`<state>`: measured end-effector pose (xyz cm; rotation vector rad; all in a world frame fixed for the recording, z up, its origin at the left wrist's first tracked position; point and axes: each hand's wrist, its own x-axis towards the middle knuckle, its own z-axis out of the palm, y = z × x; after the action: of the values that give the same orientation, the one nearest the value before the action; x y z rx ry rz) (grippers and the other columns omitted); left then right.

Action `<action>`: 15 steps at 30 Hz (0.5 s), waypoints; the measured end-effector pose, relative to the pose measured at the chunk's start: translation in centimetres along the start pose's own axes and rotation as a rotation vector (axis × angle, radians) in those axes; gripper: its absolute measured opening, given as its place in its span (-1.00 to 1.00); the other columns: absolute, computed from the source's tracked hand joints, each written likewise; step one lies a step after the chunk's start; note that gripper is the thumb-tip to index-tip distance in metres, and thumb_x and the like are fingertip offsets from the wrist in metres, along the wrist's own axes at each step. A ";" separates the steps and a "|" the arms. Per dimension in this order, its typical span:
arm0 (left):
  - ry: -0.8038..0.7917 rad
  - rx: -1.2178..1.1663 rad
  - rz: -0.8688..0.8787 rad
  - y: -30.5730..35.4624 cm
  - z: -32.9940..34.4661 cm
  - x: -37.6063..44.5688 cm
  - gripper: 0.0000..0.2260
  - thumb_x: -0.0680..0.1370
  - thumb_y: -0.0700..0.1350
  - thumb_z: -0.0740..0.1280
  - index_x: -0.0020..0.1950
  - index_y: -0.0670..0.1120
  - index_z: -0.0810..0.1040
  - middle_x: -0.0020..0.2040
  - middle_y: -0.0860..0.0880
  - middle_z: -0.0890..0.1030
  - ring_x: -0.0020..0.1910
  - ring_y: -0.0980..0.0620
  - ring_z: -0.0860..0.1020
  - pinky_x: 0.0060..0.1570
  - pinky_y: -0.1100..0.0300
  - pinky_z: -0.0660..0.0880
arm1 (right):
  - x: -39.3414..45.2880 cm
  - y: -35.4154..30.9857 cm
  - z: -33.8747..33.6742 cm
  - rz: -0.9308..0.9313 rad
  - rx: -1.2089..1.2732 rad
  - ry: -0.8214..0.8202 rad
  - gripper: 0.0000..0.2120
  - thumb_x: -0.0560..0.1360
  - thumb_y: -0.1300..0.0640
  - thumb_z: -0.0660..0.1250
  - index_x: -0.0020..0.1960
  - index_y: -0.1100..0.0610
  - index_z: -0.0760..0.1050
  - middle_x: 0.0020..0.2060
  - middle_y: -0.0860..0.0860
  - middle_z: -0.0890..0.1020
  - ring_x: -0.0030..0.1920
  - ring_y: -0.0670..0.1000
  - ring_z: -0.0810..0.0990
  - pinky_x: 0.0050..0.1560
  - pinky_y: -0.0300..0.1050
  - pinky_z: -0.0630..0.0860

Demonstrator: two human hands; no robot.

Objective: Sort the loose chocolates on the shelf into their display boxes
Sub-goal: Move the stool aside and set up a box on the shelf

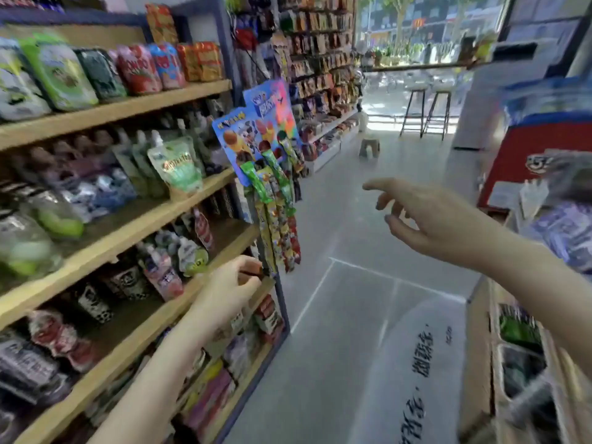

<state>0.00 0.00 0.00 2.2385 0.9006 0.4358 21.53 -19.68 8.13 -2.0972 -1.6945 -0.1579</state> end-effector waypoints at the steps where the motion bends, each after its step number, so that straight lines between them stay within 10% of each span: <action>1: -0.156 0.121 0.016 -0.7 2.2 0.8 -0.79 0.54 -0.15 0.21 0.16 -0.02 0.47 0.13 0.02 0.54 0.03 0.11 0.50 -0.15 0.33 0.41 | 0.3 2.2 1.7 0.064 -0.023 -0.061 -0.58 0.53 0.17 0.18 0.37 0.04 0.23 0.05 0.01 0.57 -0.10 -0.02 0.54 -0.02 -0.13 0.47; 6: -0.536 0.448 0.002 -5.5 12.2 7.3 -0.72 0.54 -0.12 0.20 0.25 -0.09 0.45 0.21 -0.01 0.50 0.18 0.03 0.46 0.11 0.22 0.39 | 0.5 14.6 10.4 0.504 0.404 -0.049 -0.66 0.51 0.25 0.22 0.28 0.12 0.32 -0.05 0.09 0.64 -0.16 0.08 0.62 0.00 0.08 0.55; 15: -0.570 0.485 -0.089 -1.8 25.5 32.4 -0.70 0.53 -0.12 0.19 0.26 -0.10 0.47 0.21 -0.12 0.55 0.17 -0.10 0.50 0.15 0.11 0.43 | 8.5 35.4 18.4 1.230 1.065 -0.068 -0.66 0.51 0.35 0.21 0.28 0.26 0.31 -0.23 0.14 0.60 -0.31 0.07 0.56 -0.22 -0.14 0.52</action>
<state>35.28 11.93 -17.75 2.5255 0.8447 -0.4994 53.98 -10.11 -14.66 -1.8056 -0.0908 0.9459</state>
